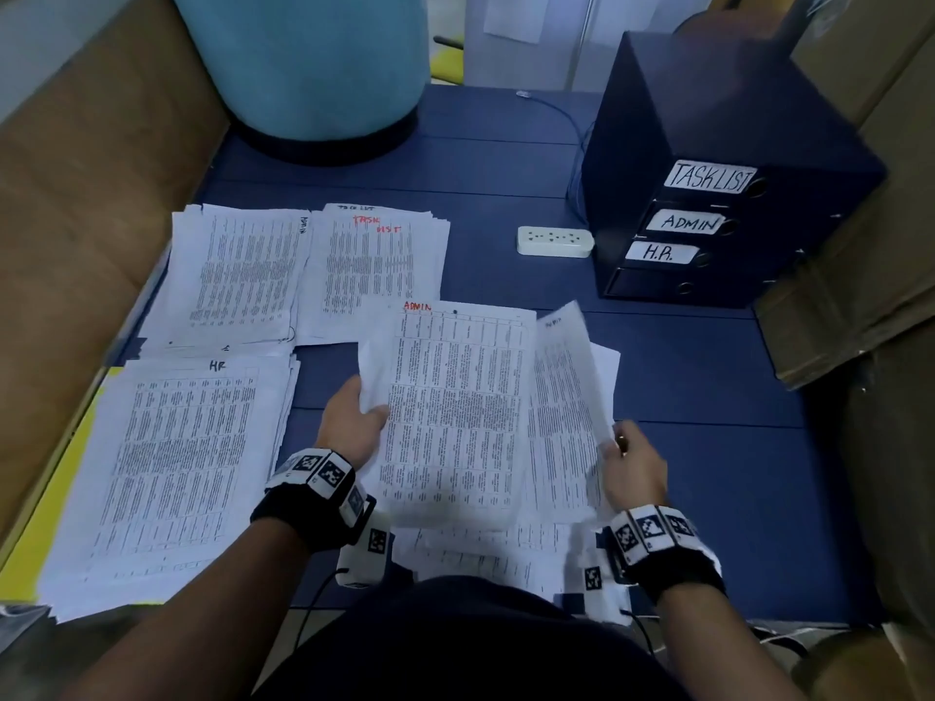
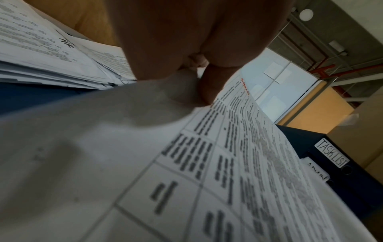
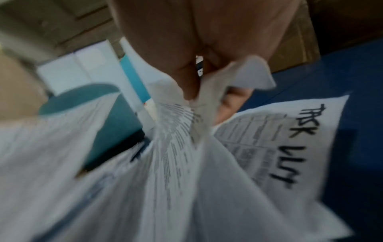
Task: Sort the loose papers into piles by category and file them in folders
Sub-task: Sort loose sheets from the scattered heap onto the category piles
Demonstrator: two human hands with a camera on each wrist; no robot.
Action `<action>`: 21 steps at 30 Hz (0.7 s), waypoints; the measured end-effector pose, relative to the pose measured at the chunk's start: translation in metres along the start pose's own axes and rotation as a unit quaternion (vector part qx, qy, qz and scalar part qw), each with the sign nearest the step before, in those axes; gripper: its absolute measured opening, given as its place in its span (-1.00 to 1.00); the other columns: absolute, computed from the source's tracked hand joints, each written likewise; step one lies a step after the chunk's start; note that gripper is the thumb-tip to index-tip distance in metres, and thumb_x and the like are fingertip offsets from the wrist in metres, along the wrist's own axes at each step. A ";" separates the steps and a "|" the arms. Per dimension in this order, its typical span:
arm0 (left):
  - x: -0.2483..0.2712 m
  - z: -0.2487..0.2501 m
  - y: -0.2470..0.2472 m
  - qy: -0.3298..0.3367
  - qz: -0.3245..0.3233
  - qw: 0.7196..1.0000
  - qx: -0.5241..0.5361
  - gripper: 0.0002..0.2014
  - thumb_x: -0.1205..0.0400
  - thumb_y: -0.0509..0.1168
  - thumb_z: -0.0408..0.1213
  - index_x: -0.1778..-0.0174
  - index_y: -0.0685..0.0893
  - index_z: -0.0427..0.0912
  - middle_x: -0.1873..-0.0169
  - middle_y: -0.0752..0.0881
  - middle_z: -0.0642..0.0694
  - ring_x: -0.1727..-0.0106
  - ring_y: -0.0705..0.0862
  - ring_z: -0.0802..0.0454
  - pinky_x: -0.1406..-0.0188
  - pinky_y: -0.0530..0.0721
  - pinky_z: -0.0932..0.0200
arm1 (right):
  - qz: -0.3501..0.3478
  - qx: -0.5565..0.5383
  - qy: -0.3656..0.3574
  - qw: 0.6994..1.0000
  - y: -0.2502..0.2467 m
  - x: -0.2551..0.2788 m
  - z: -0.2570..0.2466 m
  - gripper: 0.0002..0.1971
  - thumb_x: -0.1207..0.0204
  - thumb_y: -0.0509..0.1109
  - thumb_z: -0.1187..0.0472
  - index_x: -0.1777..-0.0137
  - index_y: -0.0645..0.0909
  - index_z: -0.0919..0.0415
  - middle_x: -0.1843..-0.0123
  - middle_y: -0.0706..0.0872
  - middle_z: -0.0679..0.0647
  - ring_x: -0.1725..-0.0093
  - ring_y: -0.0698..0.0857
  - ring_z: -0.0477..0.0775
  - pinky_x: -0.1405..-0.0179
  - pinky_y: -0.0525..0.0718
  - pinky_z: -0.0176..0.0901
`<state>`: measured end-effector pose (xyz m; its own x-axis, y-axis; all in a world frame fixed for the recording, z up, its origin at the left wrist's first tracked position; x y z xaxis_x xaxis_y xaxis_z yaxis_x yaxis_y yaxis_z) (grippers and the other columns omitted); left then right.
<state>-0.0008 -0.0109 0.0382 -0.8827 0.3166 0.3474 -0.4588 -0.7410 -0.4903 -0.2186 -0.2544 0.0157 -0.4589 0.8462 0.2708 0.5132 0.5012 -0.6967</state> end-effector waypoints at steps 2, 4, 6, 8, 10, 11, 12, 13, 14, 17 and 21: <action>0.003 0.008 0.004 0.017 -0.011 1.000 0.011 -0.63 -0.62 0.28 -0.42 -0.37 0.54 -0.19 -0.16 0.68 -0.07 -0.17 0.65 -0.08 -0.24 0.58 -0.02 | -0.014 -0.097 -0.018 0.995 -0.007 0.000 -0.005 -0.90 -0.67 0.24 0.33 0.07 0.54 0.21 0.19 0.63 0.10 0.28 0.53 0.08 0.36 0.45 -0.23; 0.004 0.014 0.010 0.030 -0.023 0.999 0.020 -0.65 -0.62 0.28 -0.42 -0.34 0.57 -0.19 -0.15 0.70 -0.07 -0.17 0.66 -0.07 -0.24 0.59 -0.02 | -0.049 -0.184 -0.030 0.981 -0.009 -0.003 -0.007 -0.86 -0.64 0.25 0.34 0.11 0.56 0.12 0.27 0.59 0.06 0.33 0.47 0.04 0.34 0.45 -0.19; 0.004 0.019 0.016 0.027 -0.034 0.999 0.033 -0.68 -0.63 0.26 -0.40 -0.30 0.58 -0.15 -0.18 0.70 -0.07 -0.21 0.66 -0.08 -0.30 0.58 -0.10 | -0.103 -0.260 -0.028 0.960 -0.007 -0.003 -0.012 -0.79 -0.64 0.25 0.39 0.11 0.57 0.07 0.29 0.67 0.02 0.30 0.56 0.05 0.24 0.55 -0.10; 0.003 0.019 0.023 0.016 -0.049 0.997 0.051 -0.67 -0.61 0.26 -0.35 -0.29 0.56 -0.03 -0.22 0.69 -0.04 -0.25 0.64 -0.07 -0.36 0.55 -0.19 | -0.157 -0.323 -0.017 0.933 -0.002 -0.004 -0.019 -0.79 -0.66 0.23 0.46 0.09 0.55 0.14 0.20 0.79 0.08 0.27 0.68 0.08 0.23 0.64 -0.09; 0.004 0.019 0.029 0.006 -0.055 0.996 0.074 -0.65 -0.57 0.27 -0.30 -0.27 0.55 0.07 -0.22 0.69 0.00 -0.25 0.65 -0.04 -0.37 0.54 -0.21 | -0.201 -0.354 -0.008 0.914 0.000 -0.001 -0.030 -0.83 -0.66 0.24 0.46 0.08 0.54 0.20 0.16 0.80 0.18 0.32 0.72 0.10 0.34 0.69 -0.13; 0.005 0.021 0.031 0.004 -0.048 0.996 0.078 -0.65 -0.58 0.27 -0.31 -0.27 0.54 0.06 -0.20 0.69 0.01 -0.23 0.66 -0.02 -0.34 0.56 -0.15 | -0.221 -0.366 -0.005 0.904 0.000 0.002 -0.035 -0.85 -0.66 0.25 0.44 0.07 0.54 0.21 0.18 0.81 0.19 0.36 0.73 0.09 0.43 0.70 -0.16; 0.007 0.023 0.032 0.004 -0.035 0.996 0.079 -0.67 -0.61 0.27 -0.36 -0.28 0.55 -0.01 -0.18 0.70 0.00 -0.19 0.67 -0.01 -0.29 0.58 -0.06 | -0.231 -0.375 -0.001 0.898 0.001 0.003 -0.037 -0.87 -0.67 0.26 0.40 0.07 0.55 0.22 0.22 0.80 0.16 0.39 0.72 0.05 0.48 0.68 -0.20; 0.007 0.023 0.031 0.002 -0.010 0.997 0.072 -0.70 -0.63 0.27 -0.38 -0.28 0.57 -0.09 -0.14 0.71 -0.02 -0.14 0.68 0.01 -0.20 0.59 0.04 | -0.233 -0.382 0.004 0.894 0.002 0.004 -0.038 -0.87 -0.70 0.24 0.34 0.08 0.55 0.22 0.26 0.78 0.11 0.40 0.69 0.02 0.48 0.64 -0.23; 0.008 0.023 0.029 0.008 0.020 0.998 0.057 -0.73 -0.64 0.27 -0.38 -0.26 0.59 -0.17 -0.10 0.71 -0.04 -0.08 0.67 0.02 -0.10 0.57 0.11 | -0.230 -0.383 0.004 0.895 0.003 0.004 -0.038 -0.83 -0.72 0.22 0.27 0.10 0.55 0.23 0.29 0.73 0.06 0.38 0.64 0.00 0.42 0.61 -0.25; 0.012 0.024 0.017 0.020 0.112 0.993 0.007 -0.88 -0.64 0.28 -0.29 -0.02 0.63 -0.24 0.05 0.69 -0.07 0.05 0.62 -0.03 0.09 0.48 0.16 | -0.273 -0.305 -0.045 0.911 0.015 0.003 -0.038 -0.81 -0.71 0.25 0.07 0.09 0.56 0.11 0.20 0.64 -0.05 0.22 0.58 -0.02 0.12 0.55 -0.09; 0.009 0.014 -0.004 -0.001 0.098 0.995 0.035 -0.75 -0.68 0.25 -0.27 -0.25 0.54 -0.25 -0.13 0.54 0.04 -0.19 0.53 0.07 -0.16 0.41 0.18 | -0.293 -0.129 -0.096 0.942 0.043 0.004 -0.054 -0.74 -0.63 0.34 0.14 -0.29 0.53 0.04 -0.20 0.69 -0.18 -0.21 0.65 -0.05 -0.31 0.60 0.05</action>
<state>-0.0056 -0.0129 0.0543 -0.9544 0.1601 0.2519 -0.2688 -0.8278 -0.4925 -0.1593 -0.2192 0.0225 -0.8291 0.3735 0.4161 0.2781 0.9210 -0.2727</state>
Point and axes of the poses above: each hand's wrist, its own x-axis away from the middle knuckle, its own y-axis out of the palm, z = x × y, the point moved 1 cm from there along -x, towards the middle knuckle
